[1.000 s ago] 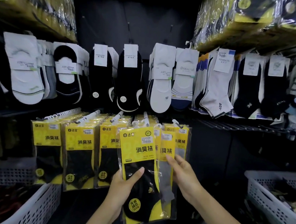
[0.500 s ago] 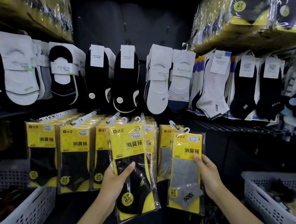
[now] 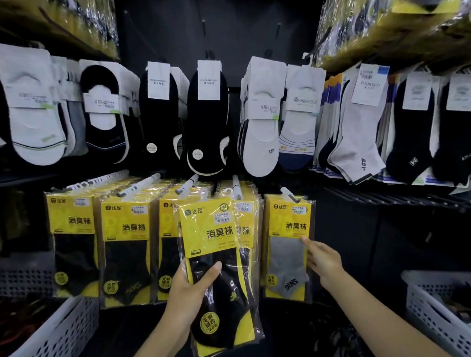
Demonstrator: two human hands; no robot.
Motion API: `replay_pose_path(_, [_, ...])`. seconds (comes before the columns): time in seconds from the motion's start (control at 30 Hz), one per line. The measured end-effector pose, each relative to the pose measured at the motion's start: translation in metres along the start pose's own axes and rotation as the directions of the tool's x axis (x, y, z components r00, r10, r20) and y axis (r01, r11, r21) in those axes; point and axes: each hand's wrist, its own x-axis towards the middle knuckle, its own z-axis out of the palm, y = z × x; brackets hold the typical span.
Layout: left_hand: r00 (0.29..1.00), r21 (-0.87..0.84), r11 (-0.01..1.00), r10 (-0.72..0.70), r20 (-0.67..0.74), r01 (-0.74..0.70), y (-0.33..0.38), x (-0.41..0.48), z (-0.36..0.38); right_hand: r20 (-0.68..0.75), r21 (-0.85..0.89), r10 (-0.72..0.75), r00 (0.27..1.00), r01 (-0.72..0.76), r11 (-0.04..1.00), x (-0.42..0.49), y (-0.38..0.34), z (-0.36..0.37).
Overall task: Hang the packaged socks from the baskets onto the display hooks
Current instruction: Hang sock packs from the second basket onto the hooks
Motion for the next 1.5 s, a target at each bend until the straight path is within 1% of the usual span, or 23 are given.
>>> replay_pose_path(0.1, [1.000,0.008,1.000,-0.011,0.023,0.010,-0.002,-0.002,-0.002,-0.152,0.003,0.036,0.988,-0.036,0.999,-0.008,0.009,-0.006])
replay_pose_path(0.13, [1.000,0.007,1.000,-0.010,0.024,0.010,-0.002,-0.002,-0.003,-0.170,-0.002,0.031,0.985,-0.032,0.999,-0.013,0.011,-0.007])
replay_pose_path(0.17, [1.000,0.005,1.000,-0.009,0.023,0.009,-0.002,-0.002,-0.003,-0.155,-0.004,0.020,0.988,-0.021,1.000,-0.019,0.012,-0.008])
replay_pose_path(0.23, [1.000,0.007,1.000,-0.016,0.021,0.016,-0.004,-0.003,-0.001,-0.035,0.006,-0.011,0.999,0.011,1.000,-0.034,0.009,-0.009])
replay_pose_path(0.3, [0.999,-0.001,0.999,-0.039,0.034,0.039,-0.007,-0.005,0.002,0.143,0.005,-0.050,0.988,0.050,0.999,-0.050,0.004,-0.005])
replay_pose_path(0.4, [0.995,-0.006,0.997,-0.073,0.075,0.074,-0.009,-0.009,0.011,0.396,-0.034,-0.086,0.914,0.108,0.994,-0.071,-0.006,0.007])
replay_pose_path(0.47, [0.992,0.004,0.995,-0.099,0.084,0.099,-0.010,-0.014,0.018,0.486,-0.027,-0.073,0.871,0.098,0.995,-0.082,-0.010,0.016])
replay_pose_path(0.5, [0.990,0.010,0.994,-0.106,0.093,0.106,-0.010,-0.015,0.021,0.498,-0.011,-0.070,0.865,0.087,0.996,-0.086,-0.011,0.019])
replay_pose_path(0.6, [0.989,0.034,0.994,-0.107,0.102,0.104,-0.006,-0.020,0.026,0.445,0.045,-0.101,0.890,0.091,0.995,-0.092,-0.013,0.019])
replay_pose_path(0.73, [0.994,0.020,0.994,-0.111,0.019,0.110,-0.001,-0.019,0.021,0.358,0.023,-0.125,0.925,0.126,0.992,-0.092,-0.010,0.002])
replay_pose_path(0.8, [0.992,0.023,0.992,-0.126,-0.001,0.126,0.000,-0.014,0.016,0.286,0.022,-0.145,0.947,0.145,0.989,-0.087,-0.008,-0.009])
replay_pose_path(0.9, [0.993,0.035,0.993,-0.114,-0.034,0.115,0.005,-0.009,0.008,0.126,0.017,-0.171,0.977,0.170,0.985,-0.074,-0.008,-0.025])
replay_pose_path(0.97, [0.995,0.040,0.995,-0.091,-0.034,0.092,0.008,-0.006,0.004,0.038,0.012,-0.203,0.978,0.203,0.979,-0.065,-0.014,-0.034])
replay_pose_path(1.03, [0.997,0.055,0.996,-0.069,-0.032,0.071,0.010,-0.004,0.001,0.000,0.016,-0.248,0.969,0.248,0.969,-0.058,-0.023,-0.038])
replay_pose_path(1.13, [0.998,0.054,0.997,-0.053,-0.024,0.055,0.013,-0.003,0.001,0.021,0.001,-0.299,0.954,0.299,0.954,-0.048,-0.036,-0.035])
replay_pose_path(1.27, [1.000,0.051,0.998,-0.019,-0.025,0.020,0.015,-0.002,0.004,0.141,-0.066,-0.342,0.929,0.354,0.933,-0.033,-0.043,-0.021])
replay_pose_path(1.33, [1.000,0.054,0.998,-0.018,-0.020,0.019,0.015,-0.001,0.005,0.167,-0.088,-0.346,0.923,0.364,0.927,-0.025,-0.042,-0.012])
replay_pose_path(1.4, [0.999,0.055,0.998,-0.026,-0.020,0.027,0.013,0.000,0.006,0.161,-0.112,-0.328,0.931,0.347,0.931,-0.017,-0.039,-0.005])
replay_pose_path(1.5, [0.999,0.052,0.998,-0.045,-0.023,0.046,0.010,0.004,0.006,0.115,-0.086,-0.263,0.958,0.273,0.958,-0.005,-0.032,0.001])
